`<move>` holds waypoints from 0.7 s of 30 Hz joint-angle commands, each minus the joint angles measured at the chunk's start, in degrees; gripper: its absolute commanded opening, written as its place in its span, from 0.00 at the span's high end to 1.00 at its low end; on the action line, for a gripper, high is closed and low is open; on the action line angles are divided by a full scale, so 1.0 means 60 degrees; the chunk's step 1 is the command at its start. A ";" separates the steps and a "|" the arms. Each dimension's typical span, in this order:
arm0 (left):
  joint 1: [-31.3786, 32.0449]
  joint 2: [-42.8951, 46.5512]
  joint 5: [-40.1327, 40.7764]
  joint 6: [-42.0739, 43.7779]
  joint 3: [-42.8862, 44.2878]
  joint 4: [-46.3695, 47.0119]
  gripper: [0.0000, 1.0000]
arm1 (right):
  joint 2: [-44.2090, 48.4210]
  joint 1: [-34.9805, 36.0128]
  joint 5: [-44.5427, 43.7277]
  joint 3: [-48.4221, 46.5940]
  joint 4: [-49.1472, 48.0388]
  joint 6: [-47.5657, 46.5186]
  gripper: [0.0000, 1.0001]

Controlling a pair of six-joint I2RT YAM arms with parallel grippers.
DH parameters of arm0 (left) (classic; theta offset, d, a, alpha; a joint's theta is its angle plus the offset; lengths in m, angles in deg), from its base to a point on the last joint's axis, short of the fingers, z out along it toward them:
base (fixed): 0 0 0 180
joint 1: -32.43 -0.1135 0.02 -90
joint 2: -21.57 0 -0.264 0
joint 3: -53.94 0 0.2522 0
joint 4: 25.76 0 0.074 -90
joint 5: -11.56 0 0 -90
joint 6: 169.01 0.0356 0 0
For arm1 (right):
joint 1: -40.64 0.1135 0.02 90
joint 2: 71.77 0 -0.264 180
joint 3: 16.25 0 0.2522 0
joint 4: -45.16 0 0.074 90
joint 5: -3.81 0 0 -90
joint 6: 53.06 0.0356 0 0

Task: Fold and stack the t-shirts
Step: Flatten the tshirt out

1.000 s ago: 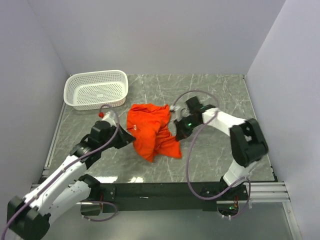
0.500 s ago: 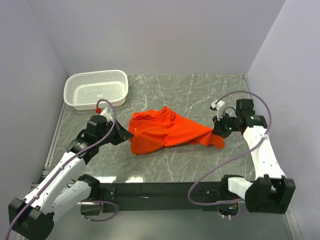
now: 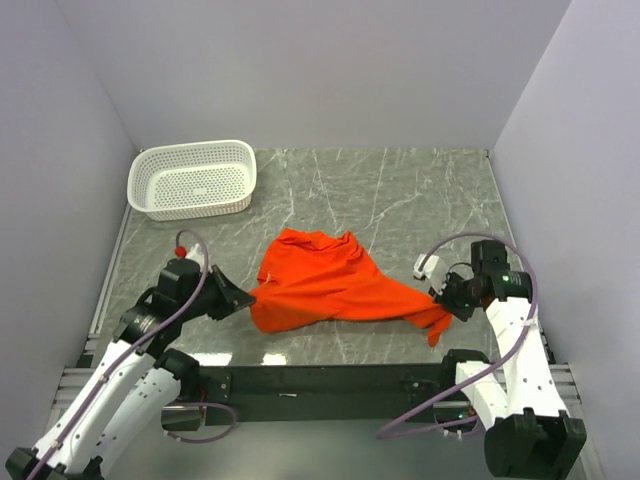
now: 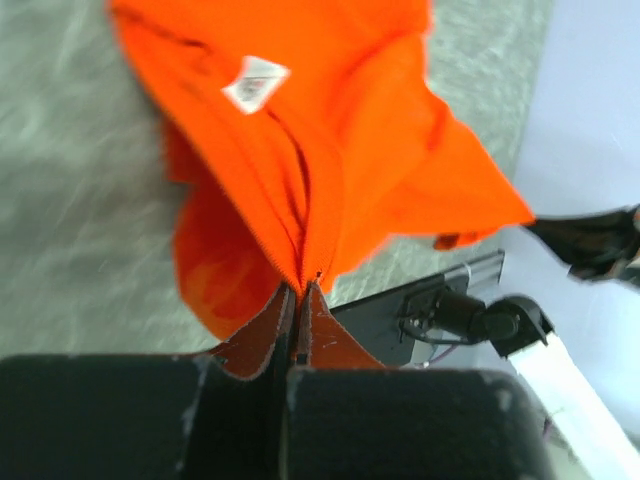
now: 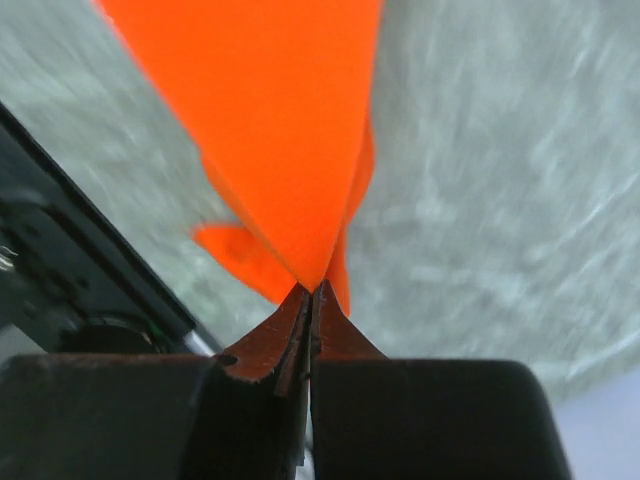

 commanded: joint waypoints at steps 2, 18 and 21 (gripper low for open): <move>-0.0046 0.0941 0.1273 -0.1076 -0.0064 -0.1752 1.00 | 0.0230 -0.0671 -0.2053 0.0643 -0.1213 -0.0118 1.00; -0.0046 0.0184 0.0614 0.0402 0.0434 -0.0645 0.29 | -0.2126 -0.0601 0.2647 -0.1524 0.0019 0.0095 0.31; -0.0061 -0.0972 0.0835 0.0651 0.0041 0.1227 0.26 | -0.3210 0.0464 0.2490 -0.1554 -0.1514 0.1880 0.31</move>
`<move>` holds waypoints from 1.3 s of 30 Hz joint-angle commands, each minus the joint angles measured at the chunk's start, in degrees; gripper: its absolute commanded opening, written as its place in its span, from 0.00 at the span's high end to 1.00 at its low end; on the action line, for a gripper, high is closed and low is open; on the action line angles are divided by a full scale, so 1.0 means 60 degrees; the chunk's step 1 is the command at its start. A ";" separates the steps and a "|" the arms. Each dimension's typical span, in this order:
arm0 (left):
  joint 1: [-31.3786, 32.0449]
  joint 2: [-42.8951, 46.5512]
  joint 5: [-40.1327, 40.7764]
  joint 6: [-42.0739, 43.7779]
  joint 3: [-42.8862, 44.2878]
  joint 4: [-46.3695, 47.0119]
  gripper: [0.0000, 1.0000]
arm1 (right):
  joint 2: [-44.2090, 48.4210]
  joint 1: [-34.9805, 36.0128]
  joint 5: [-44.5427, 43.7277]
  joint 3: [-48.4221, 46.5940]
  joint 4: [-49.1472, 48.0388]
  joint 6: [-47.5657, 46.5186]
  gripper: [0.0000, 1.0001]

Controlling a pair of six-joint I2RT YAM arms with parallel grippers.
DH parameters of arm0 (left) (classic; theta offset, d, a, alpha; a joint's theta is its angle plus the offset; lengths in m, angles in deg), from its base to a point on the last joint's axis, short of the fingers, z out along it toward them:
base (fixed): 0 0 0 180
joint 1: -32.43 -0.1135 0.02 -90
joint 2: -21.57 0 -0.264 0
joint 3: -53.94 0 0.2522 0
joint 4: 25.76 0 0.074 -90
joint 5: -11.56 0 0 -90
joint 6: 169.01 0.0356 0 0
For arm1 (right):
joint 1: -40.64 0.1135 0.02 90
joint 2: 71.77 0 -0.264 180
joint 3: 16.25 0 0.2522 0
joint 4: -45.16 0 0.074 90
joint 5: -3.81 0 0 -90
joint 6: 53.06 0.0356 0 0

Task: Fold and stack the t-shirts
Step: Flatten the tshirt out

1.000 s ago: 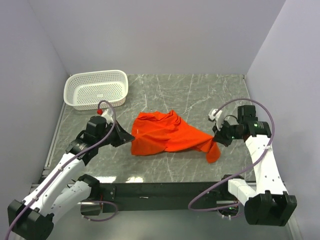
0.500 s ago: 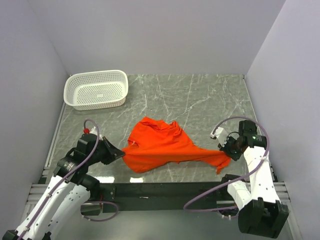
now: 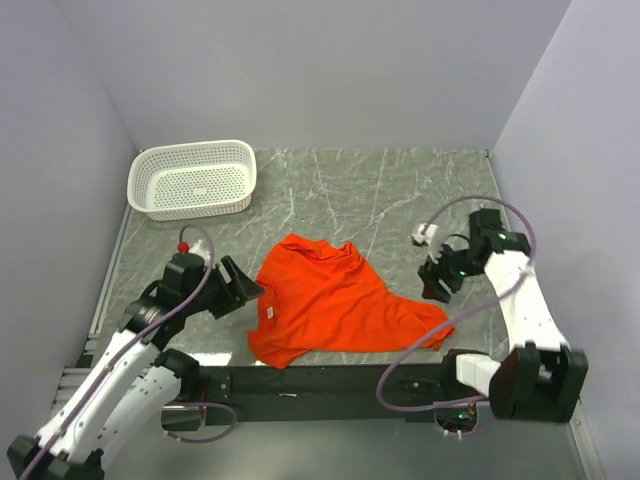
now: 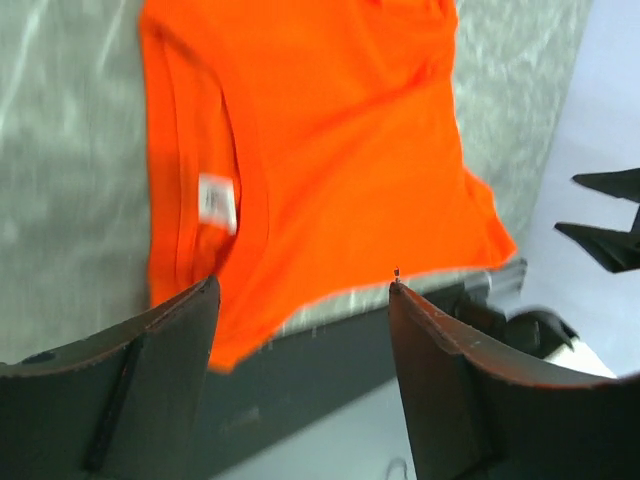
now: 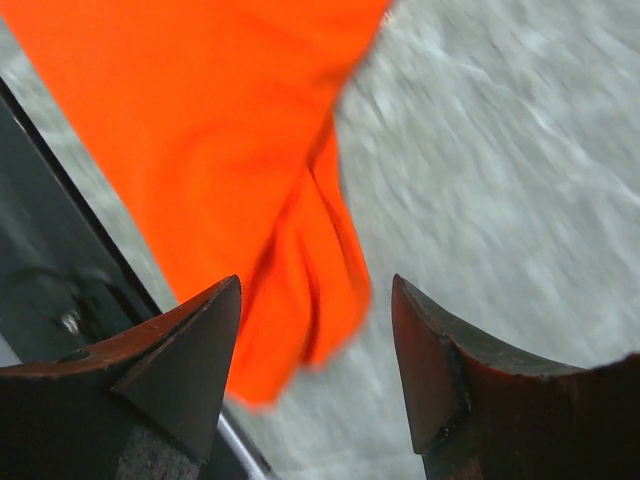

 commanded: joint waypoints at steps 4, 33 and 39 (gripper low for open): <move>-0.0192 -0.3398 0.0491 0.1204 -0.0057 0.4536 0.26 | -0.2469 0.1818 0.0052 -0.0500 -0.3223 0.3703 0.33; -0.0281 -0.5020 0.1489 0.3140 0.2392 0.4175 0.34 | -0.8201 0.3840 -0.0066 -0.3960 -0.3065 0.6431 0.47; -0.0368 -0.2001 0.1693 0.2203 0.1366 0.3619 0.31 | -0.8305 0.4646 0.0008 -0.4004 -0.2757 0.6445 0.72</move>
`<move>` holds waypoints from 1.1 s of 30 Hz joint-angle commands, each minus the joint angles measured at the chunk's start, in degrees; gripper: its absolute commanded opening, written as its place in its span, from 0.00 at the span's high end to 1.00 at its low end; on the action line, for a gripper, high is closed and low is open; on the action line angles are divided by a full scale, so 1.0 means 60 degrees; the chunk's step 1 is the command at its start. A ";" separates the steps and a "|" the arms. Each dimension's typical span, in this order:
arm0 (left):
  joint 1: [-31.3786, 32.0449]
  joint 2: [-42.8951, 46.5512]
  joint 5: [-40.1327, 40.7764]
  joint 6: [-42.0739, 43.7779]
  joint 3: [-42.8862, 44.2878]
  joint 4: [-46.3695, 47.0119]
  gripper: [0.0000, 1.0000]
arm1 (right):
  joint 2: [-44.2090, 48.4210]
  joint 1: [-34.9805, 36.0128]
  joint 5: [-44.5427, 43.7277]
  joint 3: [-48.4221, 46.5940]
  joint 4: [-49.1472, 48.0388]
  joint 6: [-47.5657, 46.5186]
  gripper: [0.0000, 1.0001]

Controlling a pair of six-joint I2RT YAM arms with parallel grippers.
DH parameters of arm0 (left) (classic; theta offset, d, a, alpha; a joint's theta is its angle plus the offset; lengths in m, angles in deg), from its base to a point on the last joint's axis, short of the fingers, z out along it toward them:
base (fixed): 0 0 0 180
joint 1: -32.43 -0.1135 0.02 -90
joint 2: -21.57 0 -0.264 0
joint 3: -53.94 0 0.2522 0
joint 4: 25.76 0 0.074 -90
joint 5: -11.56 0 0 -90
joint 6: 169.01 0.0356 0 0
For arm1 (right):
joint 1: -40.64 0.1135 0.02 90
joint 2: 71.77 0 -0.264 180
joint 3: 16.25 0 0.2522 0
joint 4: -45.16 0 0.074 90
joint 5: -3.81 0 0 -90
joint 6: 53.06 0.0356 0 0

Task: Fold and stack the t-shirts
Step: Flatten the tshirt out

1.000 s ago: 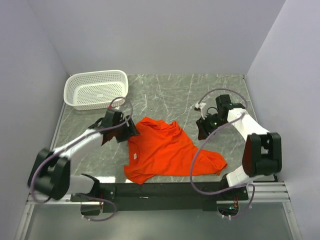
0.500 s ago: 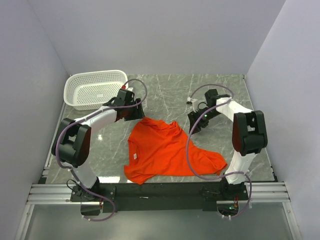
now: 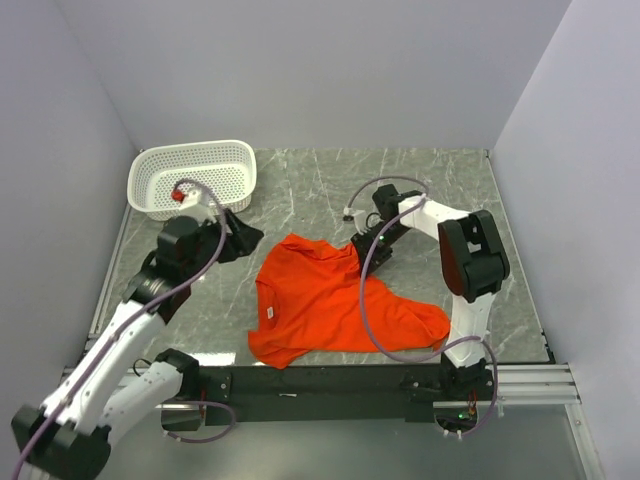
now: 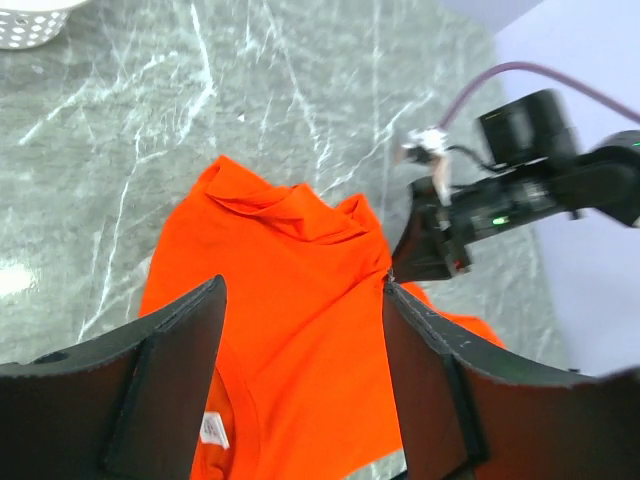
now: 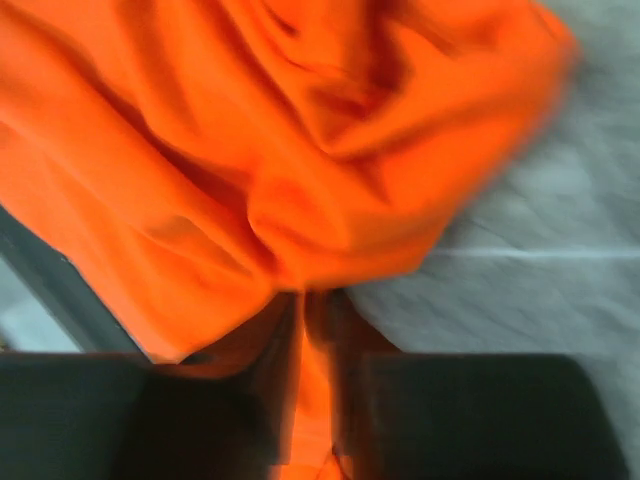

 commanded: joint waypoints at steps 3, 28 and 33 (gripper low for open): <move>-0.0063 0.1495 0.0204 -0.0917 -0.0618 -0.0583 0.30 | 0.0519 0.0443 -0.0404 -0.0474 0.0209 0.0282 1.00; -0.0063 0.1921 -0.0192 -0.1239 -0.1071 -0.0513 0.30 | 0.5926 0.3819 -0.1360 0.1915 0.0634 -0.1976 0.49; -0.0077 0.1600 -0.0558 -0.1401 -0.1335 -0.0043 0.30 | 0.5096 0.1645 -0.0363 0.1168 -0.0157 -0.1637 0.49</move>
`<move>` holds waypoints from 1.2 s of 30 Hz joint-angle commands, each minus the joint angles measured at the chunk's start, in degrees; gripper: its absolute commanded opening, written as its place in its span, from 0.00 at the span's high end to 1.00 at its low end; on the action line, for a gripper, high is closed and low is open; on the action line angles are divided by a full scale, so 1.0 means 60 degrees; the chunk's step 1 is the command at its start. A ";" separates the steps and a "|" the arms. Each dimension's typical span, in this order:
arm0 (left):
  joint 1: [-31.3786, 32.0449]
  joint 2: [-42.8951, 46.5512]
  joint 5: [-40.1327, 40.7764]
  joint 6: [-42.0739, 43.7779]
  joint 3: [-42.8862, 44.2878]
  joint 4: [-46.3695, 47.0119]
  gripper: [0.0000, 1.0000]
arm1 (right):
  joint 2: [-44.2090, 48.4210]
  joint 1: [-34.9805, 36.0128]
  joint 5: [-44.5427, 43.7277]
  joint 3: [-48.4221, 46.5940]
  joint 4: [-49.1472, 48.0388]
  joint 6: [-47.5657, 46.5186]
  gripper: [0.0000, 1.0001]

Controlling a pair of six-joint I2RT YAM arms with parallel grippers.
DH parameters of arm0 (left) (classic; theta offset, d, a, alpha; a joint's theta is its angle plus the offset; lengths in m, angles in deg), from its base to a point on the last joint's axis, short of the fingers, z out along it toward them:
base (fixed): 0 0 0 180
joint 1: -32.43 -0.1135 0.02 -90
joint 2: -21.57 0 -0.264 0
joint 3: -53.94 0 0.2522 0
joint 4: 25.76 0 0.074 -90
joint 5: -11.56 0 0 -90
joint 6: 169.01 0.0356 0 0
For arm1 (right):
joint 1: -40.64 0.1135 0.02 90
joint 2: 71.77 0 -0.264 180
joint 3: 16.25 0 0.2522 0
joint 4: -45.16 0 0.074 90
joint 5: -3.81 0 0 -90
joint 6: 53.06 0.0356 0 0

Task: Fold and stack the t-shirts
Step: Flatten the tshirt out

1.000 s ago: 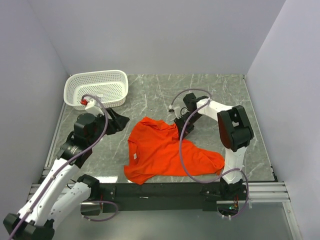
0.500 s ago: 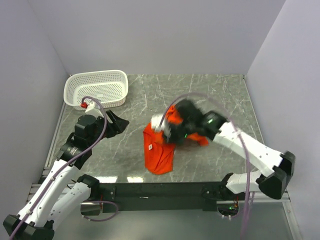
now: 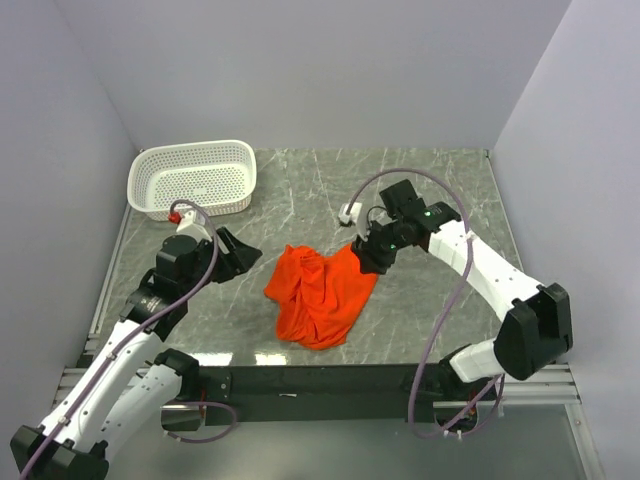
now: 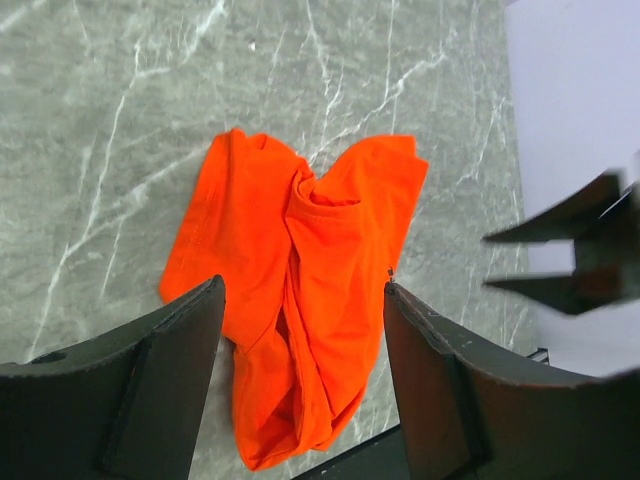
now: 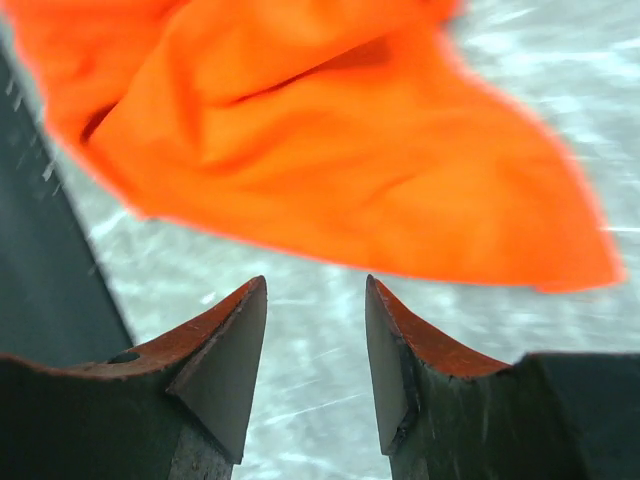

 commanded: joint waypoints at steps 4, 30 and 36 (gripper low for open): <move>-0.0055 -0.0377 -0.0534 -0.0312 -0.0218 0.0855 0.30 | -0.1593 0.0049 0.1503 -0.0930 -0.0638 0.0275 0.49; -0.0055 0.0224 -0.0783 -0.0693 -0.0936 0.0826 0.30 | -0.5478 0.1662 0.1548 -0.4256 -0.0010 0.0818 0.70; -0.0055 0.0502 -0.0651 -0.0693 -0.0965 0.0577 0.30 | -0.4221 0.0756 -0.0471 -0.3643 -0.1399 0.2134 1.00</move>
